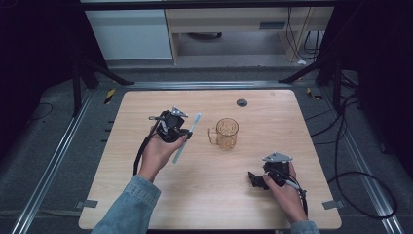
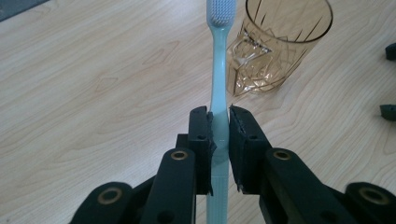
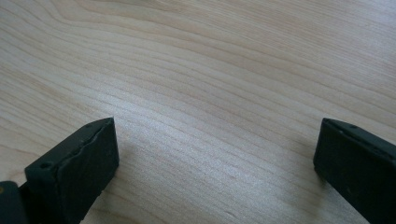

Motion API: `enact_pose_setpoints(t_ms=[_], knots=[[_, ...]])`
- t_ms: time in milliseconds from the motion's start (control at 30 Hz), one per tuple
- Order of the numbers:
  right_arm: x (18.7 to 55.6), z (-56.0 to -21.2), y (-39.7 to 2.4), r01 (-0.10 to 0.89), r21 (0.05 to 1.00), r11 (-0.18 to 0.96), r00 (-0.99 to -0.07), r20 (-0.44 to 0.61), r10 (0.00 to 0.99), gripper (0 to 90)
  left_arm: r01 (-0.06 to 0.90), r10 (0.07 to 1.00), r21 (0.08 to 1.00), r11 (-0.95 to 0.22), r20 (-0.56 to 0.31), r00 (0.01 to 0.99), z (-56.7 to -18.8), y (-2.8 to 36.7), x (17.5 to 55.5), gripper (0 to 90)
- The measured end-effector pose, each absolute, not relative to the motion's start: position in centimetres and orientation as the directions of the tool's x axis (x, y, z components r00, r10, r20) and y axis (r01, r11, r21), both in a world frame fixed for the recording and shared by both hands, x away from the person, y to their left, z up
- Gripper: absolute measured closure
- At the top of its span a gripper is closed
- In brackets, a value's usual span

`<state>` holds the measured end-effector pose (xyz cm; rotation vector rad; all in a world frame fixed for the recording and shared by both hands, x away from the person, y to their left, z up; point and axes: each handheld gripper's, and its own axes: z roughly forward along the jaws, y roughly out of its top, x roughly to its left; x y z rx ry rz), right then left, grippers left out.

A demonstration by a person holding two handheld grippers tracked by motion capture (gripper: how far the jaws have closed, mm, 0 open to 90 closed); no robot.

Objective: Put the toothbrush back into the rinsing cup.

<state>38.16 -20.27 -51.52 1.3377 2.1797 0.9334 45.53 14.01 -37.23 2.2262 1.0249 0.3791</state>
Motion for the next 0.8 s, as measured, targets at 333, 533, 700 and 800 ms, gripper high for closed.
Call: enact_pose_setpoints(t_ms=[333, 533, 700, 800], knots=[[38.1, -51.5, -20.3, 0.613, 0.724, 0.316, -0.457, -0.001, 0.889, 0.4, 0.538, 0.755, 0.709, -0.455, -0.013, 0.655, -36.0, 13.1, 45.4, 78.9], [38.1, -51.5, -20.3, 0.613, 0.724, 0.316, -0.457, -0.001, 0.889, 0.4, 0.528, 0.760, 0.723, -0.445, -0.008, 0.650, -36.0, 12.6, 45.4, 78.9], [38.1, -51.5, -20.3, 0.613, 0.724, 0.316, -0.458, -0.001, 0.889, 0.4, 0.523, 0.773, 0.743, -0.418, -0.011, 0.634, -35.7, 12.5, 45.3, 78.9], [38.1, -51.5, -20.3, 0.613, 0.724, 0.316, -0.457, -0.002, 0.889, 0.4, 0.512, 0.778, 0.750, -0.419, 0.006, 0.628, -35.8, 12.1, 45.1, 78.9]])
